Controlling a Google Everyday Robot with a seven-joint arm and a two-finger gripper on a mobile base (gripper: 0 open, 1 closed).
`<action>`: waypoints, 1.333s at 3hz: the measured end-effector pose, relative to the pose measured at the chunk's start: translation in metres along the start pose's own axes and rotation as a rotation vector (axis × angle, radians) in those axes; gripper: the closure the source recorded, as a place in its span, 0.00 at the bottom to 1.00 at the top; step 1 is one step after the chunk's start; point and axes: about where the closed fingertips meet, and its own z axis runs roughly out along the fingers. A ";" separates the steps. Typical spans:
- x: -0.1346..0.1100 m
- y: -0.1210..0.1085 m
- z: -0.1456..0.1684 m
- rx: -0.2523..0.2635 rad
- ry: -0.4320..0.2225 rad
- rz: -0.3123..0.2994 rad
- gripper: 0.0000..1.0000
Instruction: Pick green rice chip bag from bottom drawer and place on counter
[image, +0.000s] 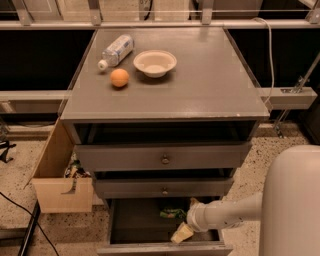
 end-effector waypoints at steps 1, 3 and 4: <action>0.012 -0.010 0.023 -0.013 -0.023 0.056 0.00; 0.027 -0.027 0.054 -0.062 -0.124 0.114 0.00; 0.028 -0.029 0.057 -0.068 -0.136 0.118 0.00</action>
Offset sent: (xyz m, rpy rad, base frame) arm 0.0353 -0.0263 -0.0659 0.2031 0.0361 -0.0988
